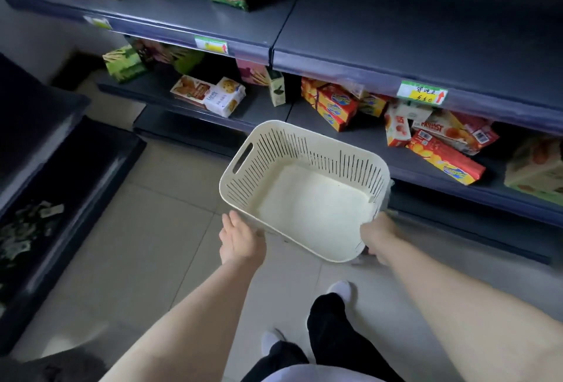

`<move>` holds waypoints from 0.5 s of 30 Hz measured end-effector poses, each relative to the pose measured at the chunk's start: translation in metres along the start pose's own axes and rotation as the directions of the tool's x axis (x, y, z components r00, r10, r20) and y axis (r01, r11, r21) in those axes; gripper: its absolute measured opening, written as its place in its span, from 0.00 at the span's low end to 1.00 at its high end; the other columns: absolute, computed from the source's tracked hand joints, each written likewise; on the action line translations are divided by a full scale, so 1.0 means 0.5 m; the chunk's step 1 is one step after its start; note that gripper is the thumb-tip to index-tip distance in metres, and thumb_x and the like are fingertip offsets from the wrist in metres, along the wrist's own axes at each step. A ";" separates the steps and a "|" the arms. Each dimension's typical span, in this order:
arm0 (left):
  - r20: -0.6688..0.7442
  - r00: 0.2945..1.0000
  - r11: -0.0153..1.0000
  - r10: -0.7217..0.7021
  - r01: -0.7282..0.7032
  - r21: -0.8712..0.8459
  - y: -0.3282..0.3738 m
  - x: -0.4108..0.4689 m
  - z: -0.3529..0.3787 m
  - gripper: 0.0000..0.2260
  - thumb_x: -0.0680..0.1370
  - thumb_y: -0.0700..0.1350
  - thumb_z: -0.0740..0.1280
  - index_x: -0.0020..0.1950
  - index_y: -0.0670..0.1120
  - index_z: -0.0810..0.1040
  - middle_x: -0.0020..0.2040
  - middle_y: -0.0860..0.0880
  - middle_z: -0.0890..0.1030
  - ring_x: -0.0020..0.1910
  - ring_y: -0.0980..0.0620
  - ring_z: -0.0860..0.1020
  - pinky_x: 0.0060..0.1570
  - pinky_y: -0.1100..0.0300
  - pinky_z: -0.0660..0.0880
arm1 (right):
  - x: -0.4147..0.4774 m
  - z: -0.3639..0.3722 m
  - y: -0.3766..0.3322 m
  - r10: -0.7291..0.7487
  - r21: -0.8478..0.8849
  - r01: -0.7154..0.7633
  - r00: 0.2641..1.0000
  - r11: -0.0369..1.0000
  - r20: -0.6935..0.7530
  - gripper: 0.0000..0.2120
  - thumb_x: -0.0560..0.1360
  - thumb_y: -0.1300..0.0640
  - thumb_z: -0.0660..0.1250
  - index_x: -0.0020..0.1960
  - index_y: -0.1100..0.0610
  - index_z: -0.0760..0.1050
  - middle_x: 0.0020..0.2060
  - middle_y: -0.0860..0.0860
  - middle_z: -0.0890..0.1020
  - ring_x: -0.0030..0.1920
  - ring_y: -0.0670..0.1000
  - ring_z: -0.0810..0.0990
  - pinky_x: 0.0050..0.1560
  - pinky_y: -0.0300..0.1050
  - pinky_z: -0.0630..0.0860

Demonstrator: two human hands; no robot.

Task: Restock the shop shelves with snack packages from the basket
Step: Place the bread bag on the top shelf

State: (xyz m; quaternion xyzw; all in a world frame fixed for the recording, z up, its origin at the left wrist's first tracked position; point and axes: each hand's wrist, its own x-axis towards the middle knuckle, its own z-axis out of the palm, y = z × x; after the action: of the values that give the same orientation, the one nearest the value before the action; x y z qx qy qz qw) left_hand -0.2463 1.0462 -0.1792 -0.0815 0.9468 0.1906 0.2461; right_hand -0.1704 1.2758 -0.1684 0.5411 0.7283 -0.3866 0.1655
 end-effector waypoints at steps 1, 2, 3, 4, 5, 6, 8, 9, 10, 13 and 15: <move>0.025 0.999 0.998 -0.043 0.044 -0.040 -0.023 -0.007 -0.009 0.24 0.80 0.50 0.63 0.71 0.40 0.60 0.73 0.44 0.62 0.70 0.40 0.64 0.61 0.48 0.67 | -0.022 0.023 -0.015 -0.028 -0.004 0.028 1.000 1.000 -0.009 0.15 0.73 0.63 0.62 0.59 0.61 0.74 0.54 0.60 0.81 0.48 0.61 0.81 0.39 0.48 0.80; 0.056 0.995 0.993 -0.087 0.091 -0.074 -0.046 -0.013 -0.019 0.23 0.81 0.51 0.62 0.70 0.39 0.61 0.72 0.43 0.65 0.69 0.39 0.66 0.60 0.48 0.67 | -0.046 0.045 -0.028 -0.057 -0.014 0.057 0.998 0.998 -0.011 0.16 0.72 0.63 0.62 0.59 0.61 0.75 0.54 0.60 0.81 0.50 0.62 0.81 0.44 0.52 0.81; 0.089 0.987 0.983 -0.132 0.142 -0.118 -0.071 -0.018 -0.030 0.24 0.81 0.53 0.62 0.69 0.38 0.62 0.71 0.42 0.67 0.69 0.39 0.67 0.60 0.49 0.68 | -0.071 0.066 -0.041 -0.084 -0.031 0.084 0.996 0.996 -0.007 0.16 0.72 0.64 0.61 0.59 0.61 0.75 0.54 0.61 0.81 0.50 0.63 0.82 0.47 0.54 0.82; 0.123 0.976 0.964 -0.180 0.200 -0.174 -0.100 -0.021 -0.042 0.26 0.81 0.55 0.61 0.70 0.37 0.62 0.70 0.40 0.69 0.69 0.38 0.68 0.60 0.50 0.68 | -0.095 0.089 -0.051 -0.113 -0.047 0.112 0.994 0.993 -0.001 0.16 0.72 0.64 0.61 0.58 0.62 0.76 0.53 0.61 0.81 0.49 0.63 0.82 0.47 0.54 0.82; 0.162 0.962 0.939 -0.220 0.253 -0.231 -0.132 -0.027 -0.057 0.28 0.82 0.56 0.60 0.71 0.35 0.62 0.70 0.39 0.70 0.68 0.39 0.70 0.59 0.52 0.68 | -0.123 0.109 -0.061 -0.140 -0.070 0.141 0.990 0.988 0.013 0.15 0.72 0.65 0.61 0.58 0.62 0.76 0.52 0.61 0.82 0.47 0.61 0.81 0.45 0.51 0.81; 0.200 0.950 0.916 -0.240 0.290 -0.276 -0.170 -0.034 -0.069 0.29 0.82 0.57 0.59 0.71 0.35 0.63 0.69 0.39 0.71 0.67 0.39 0.71 0.57 0.54 0.68 | -0.149 0.130 -0.069 -0.165 -0.088 0.169 0.985 0.982 0.043 0.15 0.73 0.65 0.60 0.59 0.63 0.76 0.52 0.61 0.81 0.46 0.60 0.80 0.42 0.48 0.78; 0.238 0.943 0.897 -0.234 0.304 -0.320 -0.256 -0.047 -0.090 0.27 0.82 0.56 0.58 0.72 0.36 0.66 0.69 0.40 0.73 0.67 0.40 0.72 0.58 0.56 0.69 | -0.191 0.178 -0.082 -0.221 -0.151 0.235 0.970 0.960 0.104 0.15 0.74 0.66 0.60 0.59 0.62 0.76 0.54 0.61 0.81 0.46 0.58 0.78 0.41 0.46 0.74; 0.244 0.941 0.891 -0.235 0.309 -0.333 -0.301 -0.059 -0.103 0.25 0.83 0.54 0.58 0.73 0.38 0.68 0.69 0.40 0.73 0.67 0.40 0.72 0.60 0.56 0.69 | -0.213 0.204 -0.091 -0.253 -0.207 0.277 0.958 0.938 0.136 0.15 0.73 0.64 0.61 0.59 0.62 0.77 0.53 0.61 0.81 0.46 0.58 0.79 0.41 0.47 0.76; 0.259 0.931 0.878 -0.258 0.337 -0.339 -0.347 -0.072 -0.116 0.24 0.83 0.54 0.58 0.72 0.38 0.69 0.68 0.40 0.74 0.67 0.40 0.73 0.60 0.56 0.69 | -0.236 0.233 -0.103 -0.292 -0.268 0.329 0.941 0.906 0.170 0.15 0.72 0.62 0.61 0.57 0.61 0.77 0.52 0.61 0.82 0.47 0.60 0.80 0.43 0.48 0.78; 0.313 0.877 0.809 -0.363 0.464 -0.362 -0.482 -0.124 -0.137 0.24 0.85 0.53 0.54 0.72 0.37 0.69 0.67 0.38 0.74 0.66 0.40 0.73 0.61 0.54 0.71 | -0.310 0.329 -0.146 -0.373 -0.424 0.491 0.866 0.761 0.334 0.14 0.72 0.59 0.62 0.55 0.61 0.78 0.50 0.60 0.83 0.48 0.61 0.82 0.45 0.49 0.80; 0.321 0.836 0.731 -0.445 0.547 -0.408 -0.562 -0.166 -0.139 0.23 0.85 0.53 0.51 0.73 0.39 0.67 0.70 0.39 0.72 0.69 0.41 0.71 0.64 0.54 0.70 | -0.369 0.396 -0.172 -0.386 -0.483 0.586 0.803 0.650 0.455 0.12 0.74 0.60 0.63 0.56 0.61 0.77 0.51 0.59 0.83 0.45 0.60 0.82 0.44 0.48 0.80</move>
State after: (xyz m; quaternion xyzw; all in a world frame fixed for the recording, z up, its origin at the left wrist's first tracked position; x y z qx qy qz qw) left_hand -0.1348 0.7665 -0.1719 -0.3714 0.7813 0.3549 0.3543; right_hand -0.2182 0.9974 -0.1417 0.1726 0.8952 -0.2448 0.3300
